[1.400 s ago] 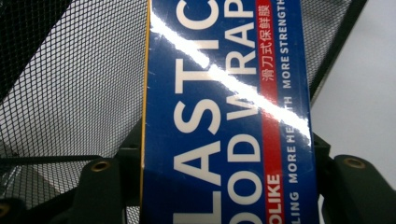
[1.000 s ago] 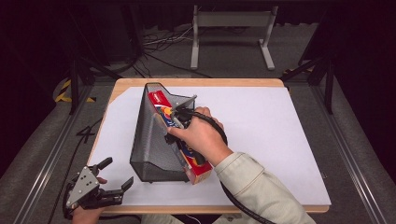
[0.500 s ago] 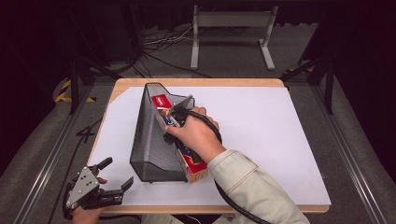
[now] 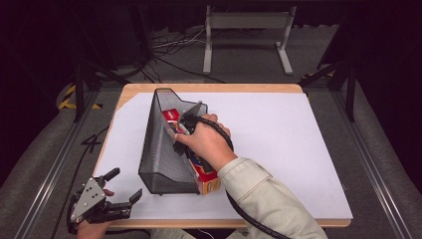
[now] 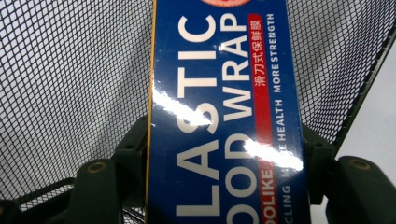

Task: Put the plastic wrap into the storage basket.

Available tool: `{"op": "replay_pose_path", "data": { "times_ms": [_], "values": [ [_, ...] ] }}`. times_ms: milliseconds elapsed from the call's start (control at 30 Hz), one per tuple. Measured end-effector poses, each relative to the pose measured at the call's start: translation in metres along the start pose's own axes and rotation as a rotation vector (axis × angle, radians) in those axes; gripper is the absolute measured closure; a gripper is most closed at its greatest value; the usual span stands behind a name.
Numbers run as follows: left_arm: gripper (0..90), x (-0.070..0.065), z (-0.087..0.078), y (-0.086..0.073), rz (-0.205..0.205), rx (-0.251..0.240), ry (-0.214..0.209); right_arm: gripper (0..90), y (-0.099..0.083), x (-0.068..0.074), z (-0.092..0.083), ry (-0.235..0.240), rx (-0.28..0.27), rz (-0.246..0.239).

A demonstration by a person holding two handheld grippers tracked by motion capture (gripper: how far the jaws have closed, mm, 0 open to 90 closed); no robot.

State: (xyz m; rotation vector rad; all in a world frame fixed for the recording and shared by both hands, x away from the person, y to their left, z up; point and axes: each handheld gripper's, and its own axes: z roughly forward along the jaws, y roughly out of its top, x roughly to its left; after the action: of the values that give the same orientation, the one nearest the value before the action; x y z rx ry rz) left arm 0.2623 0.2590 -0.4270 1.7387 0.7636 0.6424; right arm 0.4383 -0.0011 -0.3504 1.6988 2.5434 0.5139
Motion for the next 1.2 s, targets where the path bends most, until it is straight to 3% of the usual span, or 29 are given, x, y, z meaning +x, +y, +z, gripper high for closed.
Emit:
{"op": "replay_pose_path", "data": {
  "times_ms": [367,667,867,1100,1200],
  "values": [
    [5.2,0.0,0.0,0.0,0.003,0.001,-0.002,37.1,0.003,0.008,-0.002,-0.044,-0.025,-0.038],
    [5.2,0.0,0.0,0.0,-0.005,0.001,-0.006,35.8,0.002,0.006,-0.002,-0.038,-0.039,-0.067],
    [5.2,0.001,0.001,0.0,-0.008,-0.001,-0.01,22.5,-0.002,0.006,-0.008,0.007,-0.078,-0.108],
    [5.2,0.002,0.0,-0.001,-0.016,-0.007,-0.007,19.4,-0.007,0.007,-0.018,0.014,-0.117,-0.21],
    [5.2,0.001,0.0,0.0,-0.015,-0.004,-0.005,14.7,-0.008,0.006,-0.026,0.018,-0.165,-0.237]
  ]
}}
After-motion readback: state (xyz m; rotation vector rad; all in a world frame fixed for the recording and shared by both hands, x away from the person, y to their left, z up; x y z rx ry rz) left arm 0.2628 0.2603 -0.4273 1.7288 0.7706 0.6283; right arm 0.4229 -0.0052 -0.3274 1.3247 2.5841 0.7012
